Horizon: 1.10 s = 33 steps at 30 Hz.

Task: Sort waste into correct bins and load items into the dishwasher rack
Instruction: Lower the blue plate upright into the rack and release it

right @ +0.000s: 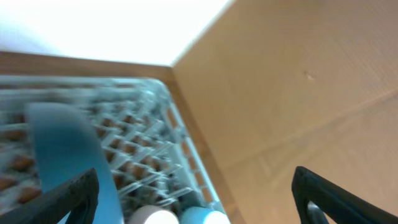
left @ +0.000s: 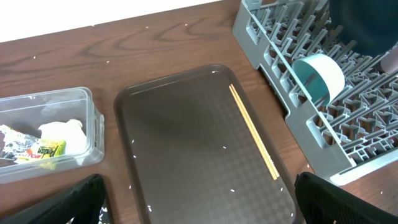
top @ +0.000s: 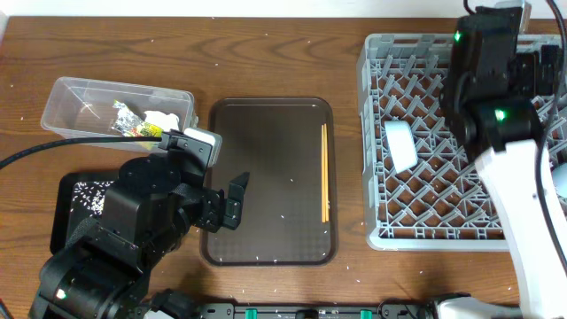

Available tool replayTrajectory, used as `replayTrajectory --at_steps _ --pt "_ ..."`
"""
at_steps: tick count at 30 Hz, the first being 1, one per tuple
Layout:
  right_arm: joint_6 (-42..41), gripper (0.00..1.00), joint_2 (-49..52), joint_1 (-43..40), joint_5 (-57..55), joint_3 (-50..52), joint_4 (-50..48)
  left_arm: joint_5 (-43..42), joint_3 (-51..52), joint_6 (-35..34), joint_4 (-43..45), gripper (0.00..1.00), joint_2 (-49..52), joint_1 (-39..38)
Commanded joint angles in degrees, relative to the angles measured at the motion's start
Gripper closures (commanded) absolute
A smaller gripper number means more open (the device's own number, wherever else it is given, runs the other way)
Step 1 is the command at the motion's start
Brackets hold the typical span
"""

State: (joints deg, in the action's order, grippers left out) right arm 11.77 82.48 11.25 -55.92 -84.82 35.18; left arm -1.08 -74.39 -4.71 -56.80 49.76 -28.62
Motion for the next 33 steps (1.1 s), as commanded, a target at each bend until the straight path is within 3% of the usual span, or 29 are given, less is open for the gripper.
replayTrajectory --at_steps 1,9,18,29,33 --pt "-7.67 0.07 -4.33 4.39 8.13 -0.33 3.19 0.46 -0.74 -0.31 -0.13 0.02 0.02 -0.02" --pt "-14.97 0.07 -12.24 6.36 22.69 -0.33 10.56 0.46 -0.74 -0.31 -0.17 0.02 0.02 -0.02" --pt "-19.56 0.06 -15.69 6.36 27.32 -0.33 19.34 0.46 -0.74 -0.31 -0.17 0.02 0.04 -0.02" --pt "-22.71 0.05 -20.68 6.36 57.59 -0.33 22.75 0.46 -0.74 -0.31 -0.15 0.02 0.04 -0.02" --pt "-23.15 0.02 -23.63 6.36 62.29 -0.33 22.99 0.46 -0.74 -0.31 -0.17 0.02 0.07 -0.02"
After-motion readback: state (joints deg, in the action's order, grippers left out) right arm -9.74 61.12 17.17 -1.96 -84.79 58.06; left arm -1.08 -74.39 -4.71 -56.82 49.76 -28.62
